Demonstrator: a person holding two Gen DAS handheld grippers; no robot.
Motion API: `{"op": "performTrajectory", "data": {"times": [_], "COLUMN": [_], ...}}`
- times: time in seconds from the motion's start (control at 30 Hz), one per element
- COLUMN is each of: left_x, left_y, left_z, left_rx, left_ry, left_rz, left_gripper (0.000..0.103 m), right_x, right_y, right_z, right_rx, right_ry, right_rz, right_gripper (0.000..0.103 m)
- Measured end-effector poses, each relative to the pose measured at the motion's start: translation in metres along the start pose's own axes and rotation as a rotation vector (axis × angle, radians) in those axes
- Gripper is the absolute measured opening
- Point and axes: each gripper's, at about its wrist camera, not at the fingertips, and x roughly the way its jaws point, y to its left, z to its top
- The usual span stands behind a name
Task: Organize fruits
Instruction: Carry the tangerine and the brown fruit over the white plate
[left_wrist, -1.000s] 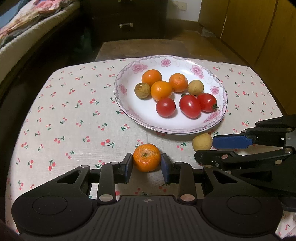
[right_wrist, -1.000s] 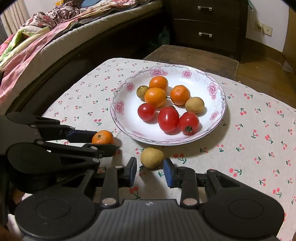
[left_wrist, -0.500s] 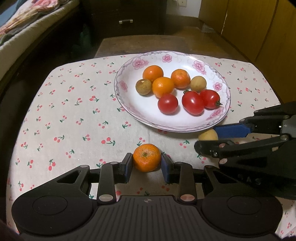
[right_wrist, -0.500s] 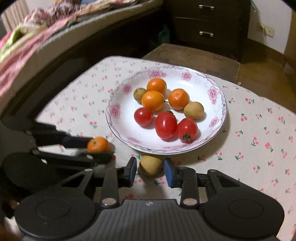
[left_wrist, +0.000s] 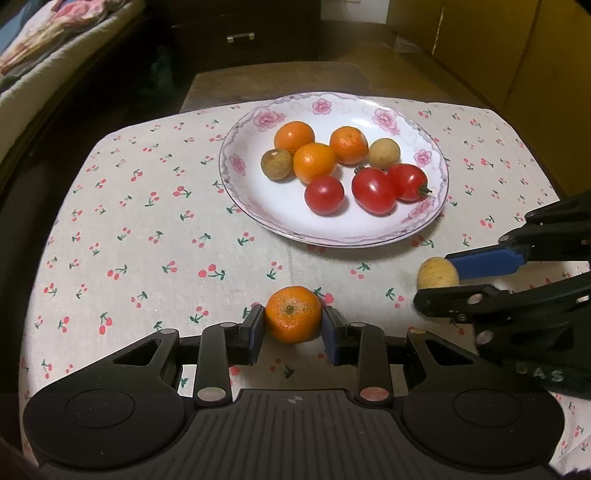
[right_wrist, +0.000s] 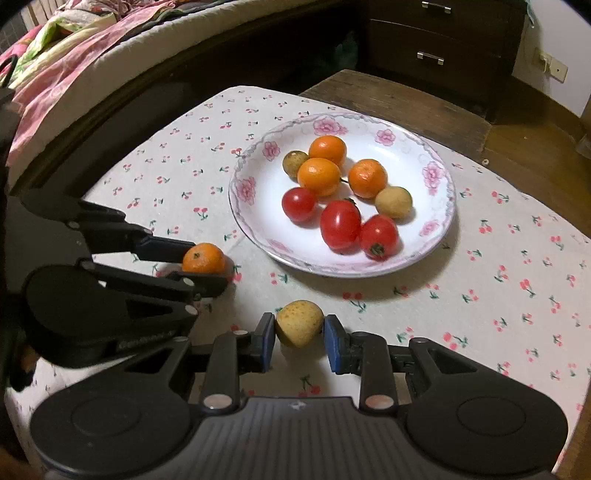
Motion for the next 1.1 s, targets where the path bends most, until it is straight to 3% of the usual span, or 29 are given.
{"op": "performTrajectory", "data": {"times": [1.1], "left_x": [-0.018], "left_y": [-0.019], "left_z": [0.026], "left_rx": [0.021], "left_ry": [-0.044], "left_rz": [0.030], "left_gripper": [0.041], "right_x": [-0.028], "right_y": [-0.011], "right_z": [0.008], "right_rx": [0.046], "right_ry": [-0.079], "right_rz": [-0.010], "right_gripper": [0.029]}}
